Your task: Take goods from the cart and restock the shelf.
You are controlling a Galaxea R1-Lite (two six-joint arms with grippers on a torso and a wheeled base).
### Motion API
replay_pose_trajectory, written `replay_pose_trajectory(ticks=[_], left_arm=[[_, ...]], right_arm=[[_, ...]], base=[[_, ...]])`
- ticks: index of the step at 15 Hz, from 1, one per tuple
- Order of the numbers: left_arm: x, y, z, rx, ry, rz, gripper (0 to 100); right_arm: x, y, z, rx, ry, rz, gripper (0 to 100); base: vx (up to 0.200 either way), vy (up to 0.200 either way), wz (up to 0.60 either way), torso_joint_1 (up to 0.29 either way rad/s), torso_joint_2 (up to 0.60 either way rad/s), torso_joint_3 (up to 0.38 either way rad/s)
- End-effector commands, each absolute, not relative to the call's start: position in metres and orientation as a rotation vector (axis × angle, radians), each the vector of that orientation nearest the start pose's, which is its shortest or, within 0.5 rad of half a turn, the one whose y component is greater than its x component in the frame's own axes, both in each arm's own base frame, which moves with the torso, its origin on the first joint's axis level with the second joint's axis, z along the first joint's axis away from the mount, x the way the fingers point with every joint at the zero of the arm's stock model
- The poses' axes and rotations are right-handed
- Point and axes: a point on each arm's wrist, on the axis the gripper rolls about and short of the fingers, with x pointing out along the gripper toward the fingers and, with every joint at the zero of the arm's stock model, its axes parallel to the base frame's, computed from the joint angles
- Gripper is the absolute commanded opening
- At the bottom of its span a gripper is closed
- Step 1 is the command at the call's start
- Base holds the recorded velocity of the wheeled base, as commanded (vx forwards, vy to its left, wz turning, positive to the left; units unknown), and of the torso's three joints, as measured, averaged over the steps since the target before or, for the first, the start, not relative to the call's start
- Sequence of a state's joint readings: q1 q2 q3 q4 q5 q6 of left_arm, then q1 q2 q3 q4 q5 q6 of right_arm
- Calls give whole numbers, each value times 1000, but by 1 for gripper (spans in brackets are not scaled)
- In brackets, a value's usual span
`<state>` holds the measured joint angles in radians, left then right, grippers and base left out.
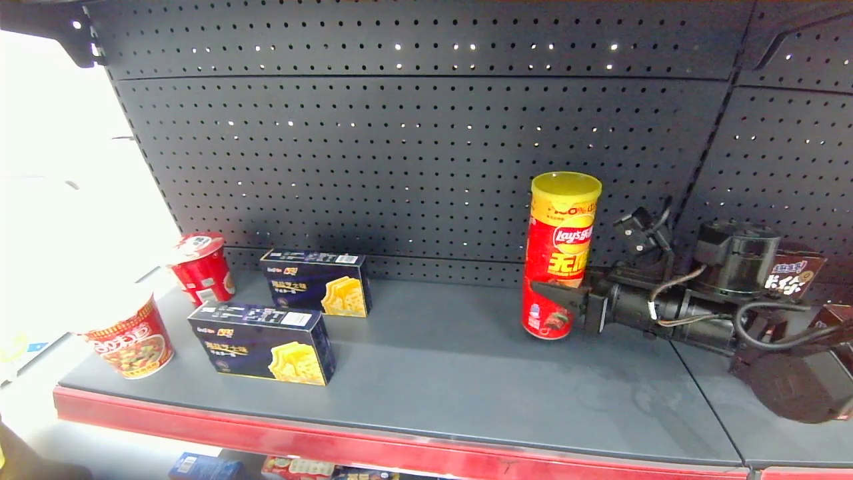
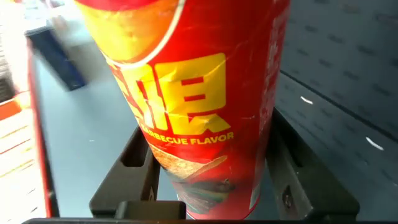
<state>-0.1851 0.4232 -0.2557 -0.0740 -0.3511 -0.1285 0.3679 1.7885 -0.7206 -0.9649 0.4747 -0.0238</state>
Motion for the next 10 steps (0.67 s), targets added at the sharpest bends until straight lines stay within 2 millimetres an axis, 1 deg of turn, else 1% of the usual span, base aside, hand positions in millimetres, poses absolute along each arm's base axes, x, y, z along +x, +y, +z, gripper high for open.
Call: replay_pose_trajectory(ticks=[1,3,6,10], left_arm=[[6,-9,159,-133,101,-525,0],[5,-9,159,-132,93,-523,0],[4,-8,159,-131,84,-510,0],[3,-8,158,-152,90,-507,0]], right_arm=[[259,127,179,-23,58,843,0],[252,132,176,-22,71,850,0],[240,142,171,5,86,787,0],[233,148,171,18,73,737,0]], base=[[0,0,0,0,0,0],[0,0,0,0,0,0],[0,0,0,0,0,0],[0,0,0,0,0,0]])
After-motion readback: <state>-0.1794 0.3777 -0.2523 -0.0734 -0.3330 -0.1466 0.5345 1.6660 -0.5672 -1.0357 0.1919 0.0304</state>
